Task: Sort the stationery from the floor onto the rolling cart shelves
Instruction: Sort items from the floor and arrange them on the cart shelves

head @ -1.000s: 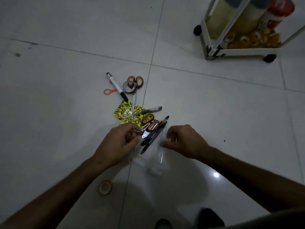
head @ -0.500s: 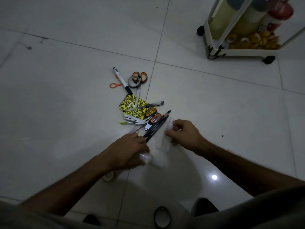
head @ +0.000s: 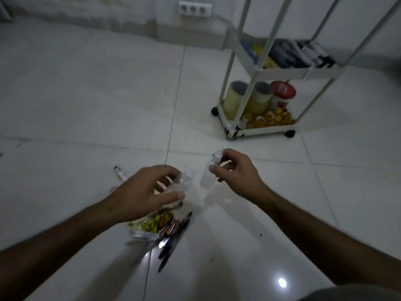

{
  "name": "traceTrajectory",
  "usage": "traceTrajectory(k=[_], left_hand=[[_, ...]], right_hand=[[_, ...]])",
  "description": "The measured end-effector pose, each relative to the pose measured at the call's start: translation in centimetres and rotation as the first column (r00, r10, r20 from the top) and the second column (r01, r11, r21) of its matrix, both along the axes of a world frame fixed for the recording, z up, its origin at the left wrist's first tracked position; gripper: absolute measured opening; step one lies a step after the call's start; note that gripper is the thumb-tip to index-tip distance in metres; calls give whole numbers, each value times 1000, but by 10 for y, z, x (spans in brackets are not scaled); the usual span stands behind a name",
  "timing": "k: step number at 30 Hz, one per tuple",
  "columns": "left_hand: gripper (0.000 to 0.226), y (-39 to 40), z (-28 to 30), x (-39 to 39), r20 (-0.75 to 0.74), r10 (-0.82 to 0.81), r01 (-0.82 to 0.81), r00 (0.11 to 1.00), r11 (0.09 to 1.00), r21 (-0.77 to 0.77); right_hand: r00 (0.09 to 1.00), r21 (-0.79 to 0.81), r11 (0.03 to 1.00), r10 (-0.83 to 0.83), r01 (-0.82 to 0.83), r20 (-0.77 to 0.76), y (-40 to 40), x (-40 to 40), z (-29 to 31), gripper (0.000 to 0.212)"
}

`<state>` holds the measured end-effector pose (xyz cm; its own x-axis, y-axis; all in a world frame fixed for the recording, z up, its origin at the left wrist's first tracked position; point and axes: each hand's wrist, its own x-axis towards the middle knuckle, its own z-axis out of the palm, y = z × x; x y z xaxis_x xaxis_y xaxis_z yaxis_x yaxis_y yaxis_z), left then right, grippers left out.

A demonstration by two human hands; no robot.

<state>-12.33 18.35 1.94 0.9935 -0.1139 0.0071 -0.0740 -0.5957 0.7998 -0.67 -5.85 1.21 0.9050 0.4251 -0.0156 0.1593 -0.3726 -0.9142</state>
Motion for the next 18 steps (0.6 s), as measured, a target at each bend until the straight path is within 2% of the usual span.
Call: traceTrajectory(k=[6,13,18], left_hand=[[33,-29,123,104,108,-53,54,993,999,-9],[25,-110,257,162,291,-59,84,955,994,-76],[30,-152,325,182,366,-69,103,928,992,-74]], right_hand=[[981,110,992,-77,58,177,-15,70,103,13],[914,152,982,-161,111,373,-90,116,248,10],[887,227,951,-282,209,364,-139,139,325,9]])
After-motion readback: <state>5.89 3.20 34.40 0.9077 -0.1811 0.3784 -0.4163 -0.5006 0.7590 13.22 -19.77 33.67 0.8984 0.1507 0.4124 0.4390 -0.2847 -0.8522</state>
